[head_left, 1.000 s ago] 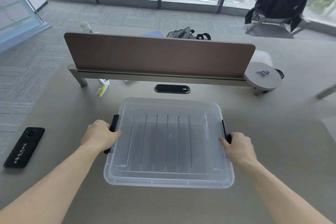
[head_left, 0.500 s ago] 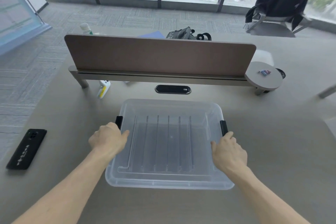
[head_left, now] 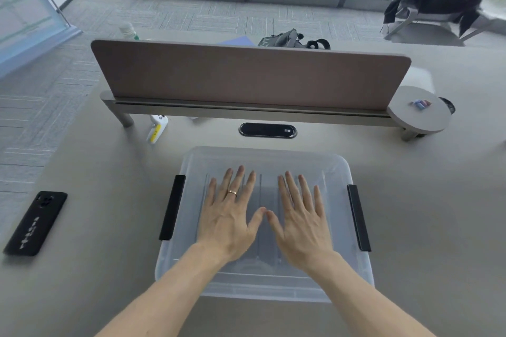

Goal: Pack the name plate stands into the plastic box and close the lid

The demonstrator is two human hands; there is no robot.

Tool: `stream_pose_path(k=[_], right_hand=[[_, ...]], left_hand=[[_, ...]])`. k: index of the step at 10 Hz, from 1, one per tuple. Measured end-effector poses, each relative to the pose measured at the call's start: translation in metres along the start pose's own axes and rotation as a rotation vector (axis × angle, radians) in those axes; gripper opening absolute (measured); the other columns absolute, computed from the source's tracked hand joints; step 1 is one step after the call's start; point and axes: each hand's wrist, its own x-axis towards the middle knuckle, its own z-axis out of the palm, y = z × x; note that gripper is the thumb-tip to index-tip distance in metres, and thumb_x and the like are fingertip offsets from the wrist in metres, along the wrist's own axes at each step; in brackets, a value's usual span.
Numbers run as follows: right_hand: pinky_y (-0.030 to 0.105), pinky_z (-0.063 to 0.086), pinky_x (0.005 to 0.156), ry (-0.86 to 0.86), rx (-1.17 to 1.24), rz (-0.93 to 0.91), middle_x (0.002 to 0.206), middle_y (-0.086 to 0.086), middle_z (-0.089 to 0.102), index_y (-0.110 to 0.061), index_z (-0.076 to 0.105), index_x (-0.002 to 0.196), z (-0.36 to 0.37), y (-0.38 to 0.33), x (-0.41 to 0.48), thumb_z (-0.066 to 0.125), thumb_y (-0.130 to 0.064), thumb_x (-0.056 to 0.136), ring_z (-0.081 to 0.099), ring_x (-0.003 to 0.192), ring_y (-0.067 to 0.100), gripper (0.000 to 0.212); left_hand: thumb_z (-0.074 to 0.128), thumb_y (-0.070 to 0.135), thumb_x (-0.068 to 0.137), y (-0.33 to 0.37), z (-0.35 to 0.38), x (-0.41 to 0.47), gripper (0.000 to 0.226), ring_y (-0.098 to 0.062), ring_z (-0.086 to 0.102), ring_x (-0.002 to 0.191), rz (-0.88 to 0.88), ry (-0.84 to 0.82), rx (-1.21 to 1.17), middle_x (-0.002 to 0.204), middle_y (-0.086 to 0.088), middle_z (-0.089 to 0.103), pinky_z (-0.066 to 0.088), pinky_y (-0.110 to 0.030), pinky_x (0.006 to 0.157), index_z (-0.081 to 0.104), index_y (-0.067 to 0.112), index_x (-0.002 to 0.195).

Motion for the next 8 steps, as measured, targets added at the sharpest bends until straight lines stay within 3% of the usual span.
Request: stream_pose_path(k=[5, 7, 8], right_hand=[[0.051, -0.001, 0.124, 0.046, -0.024, -0.01, 0.17, -0.003, -0.011, -0.019, -0.002, 0.161, 0.023, 0.004, 0.007, 0.013, -0.061, 0.1, -0.015, 0.156, 0.021, 0.076], [0.052, 0.007, 0.119, -0.107, 0.035, 0.004, 0.17, 0.002, 0.009, -0.017, 0.019, 0.161, -0.003, 0.0, 0.007, 0.023, -0.062, 0.1, 0.007, 0.157, 0.028, 0.076], [0.046, -0.003, 0.127, -0.126, 0.273, -0.072, 0.169, -0.006, -0.016, -0.032, 0.002, 0.161, -0.049, 0.009, 0.008, 0.033, -0.057, 0.1, -0.012, 0.157, 0.019, 0.074]], left_hand=[[0.02, 0.062, 0.102, -0.004, 0.031, 0.004, 0.08, -0.019, -0.016, 0.16, 0.023, 0.071, 0.038, 0.174, 0.001, -0.015, -0.001, -0.051, 0.128, -0.01, 0.026, 0.165], [0.023, 0.064, 0.101, -0.001, 0.022, 0.004, 0.078, -0.022, -0.001, 0.161, 0.004, 0.062, 0.05, 0.175, 0.001, -0.002, 0.004, -0.052, 0.126, 0.005, 0.025, 0.166], [0.031, 0.062, 0.1, -0.001, 0.016, 0.004, 0.075, -0.026, 0.022, 0.158, 0.002, 0.081, 0.07, 0.172, -0.004, 0.021, 0.014, -0.052, 0.121, 0.029, 0.021, 0.163]])
